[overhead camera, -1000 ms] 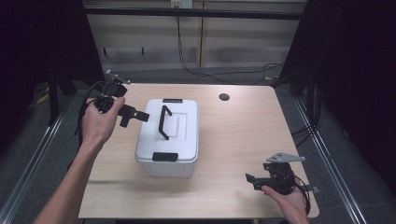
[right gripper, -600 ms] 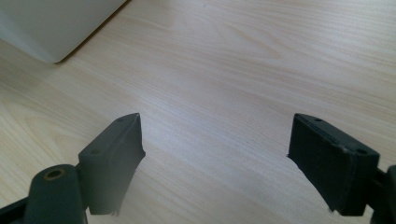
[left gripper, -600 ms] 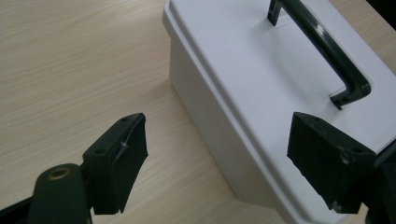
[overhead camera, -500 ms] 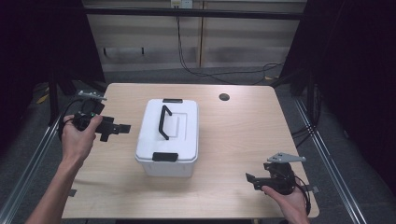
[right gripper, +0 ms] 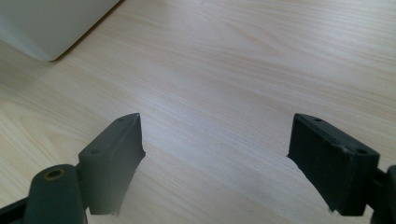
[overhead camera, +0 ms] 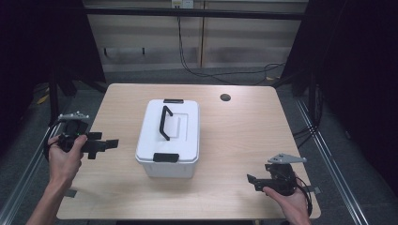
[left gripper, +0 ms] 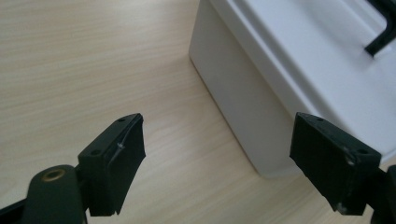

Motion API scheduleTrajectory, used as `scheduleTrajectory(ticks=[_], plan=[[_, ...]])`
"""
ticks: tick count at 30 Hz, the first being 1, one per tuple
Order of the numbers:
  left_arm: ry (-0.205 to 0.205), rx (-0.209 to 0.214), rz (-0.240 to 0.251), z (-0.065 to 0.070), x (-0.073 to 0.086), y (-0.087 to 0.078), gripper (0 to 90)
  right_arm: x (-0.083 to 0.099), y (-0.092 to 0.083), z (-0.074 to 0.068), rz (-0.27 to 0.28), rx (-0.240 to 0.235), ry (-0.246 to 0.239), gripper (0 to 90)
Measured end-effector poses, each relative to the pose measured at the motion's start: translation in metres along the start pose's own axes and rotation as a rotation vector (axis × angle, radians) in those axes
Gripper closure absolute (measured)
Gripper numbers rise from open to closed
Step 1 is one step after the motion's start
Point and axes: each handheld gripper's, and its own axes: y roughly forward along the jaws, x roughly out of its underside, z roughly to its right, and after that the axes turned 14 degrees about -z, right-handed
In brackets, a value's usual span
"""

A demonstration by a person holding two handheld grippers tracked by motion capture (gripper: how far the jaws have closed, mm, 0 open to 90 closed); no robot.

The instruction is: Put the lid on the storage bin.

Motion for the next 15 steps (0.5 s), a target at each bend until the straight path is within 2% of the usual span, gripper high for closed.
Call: scheduleTrajectory(ticks=[1,2,4,5,6,7,9,10,11,14,15], plan=[[-0.001,-0.001,-0.011,0.0,0.005,0.001,17.8,0.0,0.0,0.0,0.002,0.001,-0.004,17.2],[0.001,0.02,-0.027,0.002,0.014,0.003,17.8,0.0,0.0,0.0,0.002,0.001,-0.005,17.2],[-0.008,0.013,-0.02,0.003,0.018,0.003,17.8,0.0,0.0,0.0,0.003,0.005,-0.007,17.2],[0.001,0.008,-0.032,0.003,0.026,0.005,17.6,0.0,0.0,0.0,0.002,0.003,-0.003,17.2],[0.001,0.008,-0.032,0.003,0.026,0.005,17.6,0.0,0.0,0.0,0.001,0.004,-0.003,17.2],[-0.008,-0.008,-0.028,0.003,0.034,0.008,17.4,0.0,0.0,0.0,0.0,0.004,-0.005,17.2],[-0.009,-0.011,-0.027,0.004,0.039,0.012,16.6,0.0,-0.001,-0.001,0.004,0.006,0.0,17.2],[0.001,-0.012,-0.047,0.003,0.042,0.014,16.6,0.0,-0.001,-0.001,0.006,0.008,-0.001,17.2],[-0.005,-0.031,-0.035,0.002,0.049,0.018,16.6,0.001,-0.001,-0.001,0.005,0.014,-0.002,17.2],[-0.014,-0.021,-0.061,0.0,0.057,0.025,16.6,0.001,0.0,0.001,0.011,0.018,-0.003,17.2],[-0.007,-0.029,-0.066,0.0,0.06,0.029,16.6,0.0,0.0,0.0,0.011,0.017,-0.007,17.2]])
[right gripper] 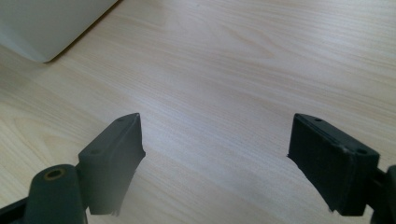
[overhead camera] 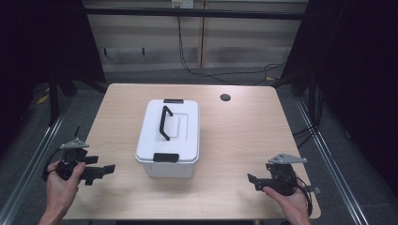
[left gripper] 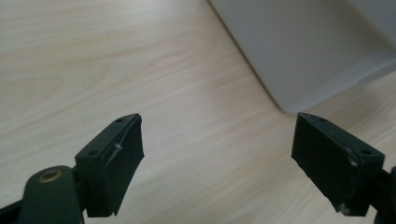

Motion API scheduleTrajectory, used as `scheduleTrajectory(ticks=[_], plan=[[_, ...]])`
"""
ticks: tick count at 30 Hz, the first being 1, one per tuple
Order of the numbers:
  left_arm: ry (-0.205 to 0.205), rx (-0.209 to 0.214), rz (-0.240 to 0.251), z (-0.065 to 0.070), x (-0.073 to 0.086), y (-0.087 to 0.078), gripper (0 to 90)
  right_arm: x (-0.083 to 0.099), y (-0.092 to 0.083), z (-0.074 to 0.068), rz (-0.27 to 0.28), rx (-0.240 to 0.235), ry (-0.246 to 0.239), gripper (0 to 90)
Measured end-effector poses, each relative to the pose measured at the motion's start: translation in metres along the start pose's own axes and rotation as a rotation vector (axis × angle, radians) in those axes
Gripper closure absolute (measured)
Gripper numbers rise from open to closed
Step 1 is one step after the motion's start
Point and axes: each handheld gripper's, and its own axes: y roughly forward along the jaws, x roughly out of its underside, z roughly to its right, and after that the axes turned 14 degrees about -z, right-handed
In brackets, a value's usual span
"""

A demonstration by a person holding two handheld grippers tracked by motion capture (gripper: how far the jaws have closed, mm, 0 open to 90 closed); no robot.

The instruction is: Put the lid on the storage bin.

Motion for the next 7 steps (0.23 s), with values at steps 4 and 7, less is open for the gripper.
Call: scheduleTrajectory(ticks=[4,7], plan=[[0.017,-0.028,-0.03,0.002,0.006,0.012,16.6,-0.001,0.001,-0.001,0.001,-0.007,-0.007,17.0],[0.002,0.003,-0.042,0.0,0.01,0.018,16.7,-0.001,0.003,-0.002,-0.003,-0.004,-0.02,17.0]])
